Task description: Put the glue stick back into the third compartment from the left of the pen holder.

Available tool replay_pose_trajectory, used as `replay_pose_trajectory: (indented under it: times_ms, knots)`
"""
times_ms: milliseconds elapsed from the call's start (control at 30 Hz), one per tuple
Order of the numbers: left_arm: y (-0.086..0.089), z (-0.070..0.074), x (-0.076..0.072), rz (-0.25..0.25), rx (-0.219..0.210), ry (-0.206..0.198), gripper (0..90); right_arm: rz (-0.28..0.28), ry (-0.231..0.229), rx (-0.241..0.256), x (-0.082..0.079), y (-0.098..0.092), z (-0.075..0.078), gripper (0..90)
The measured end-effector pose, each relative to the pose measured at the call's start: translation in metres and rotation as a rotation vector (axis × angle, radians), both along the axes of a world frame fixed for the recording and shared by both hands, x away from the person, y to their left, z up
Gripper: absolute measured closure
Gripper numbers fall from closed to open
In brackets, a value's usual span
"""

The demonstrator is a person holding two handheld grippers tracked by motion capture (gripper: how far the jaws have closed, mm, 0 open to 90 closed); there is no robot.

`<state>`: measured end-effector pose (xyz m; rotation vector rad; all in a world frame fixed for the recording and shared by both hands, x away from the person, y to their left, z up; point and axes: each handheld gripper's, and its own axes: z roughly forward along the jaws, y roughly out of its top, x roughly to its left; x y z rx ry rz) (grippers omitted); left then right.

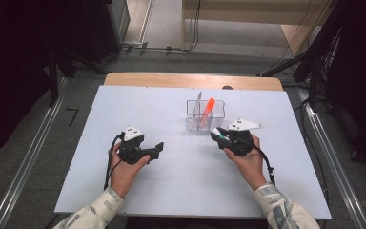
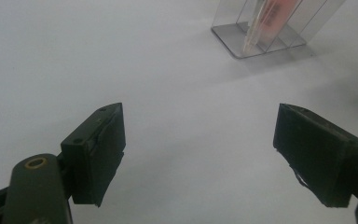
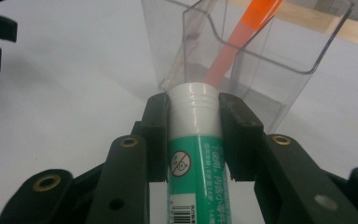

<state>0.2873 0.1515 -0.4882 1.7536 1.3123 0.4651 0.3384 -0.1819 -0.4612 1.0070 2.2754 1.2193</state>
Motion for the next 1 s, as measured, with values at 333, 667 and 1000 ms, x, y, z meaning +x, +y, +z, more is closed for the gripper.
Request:
replay_pose_trajectory:
  times_ms: [333,667,1000]
  knots:
    - [0.001,0.000,0.000,0.001,-0.002,-0.001,17.3,-0.045,-0.020,0.037,0.015,-0.003,0.015,63.5]
    - [0.001,0.000,0.000,0.001,-0.002,-0.001,17.4,-0.109,-0.037,0.072,0.033,-0.002,0.026,63.5]
    - [0.001,0.000,0.001,-0.001,-0.006,-0.001,17.4,-0.148,-0.057,0.094,0.053,0.007,0.038,63.4]
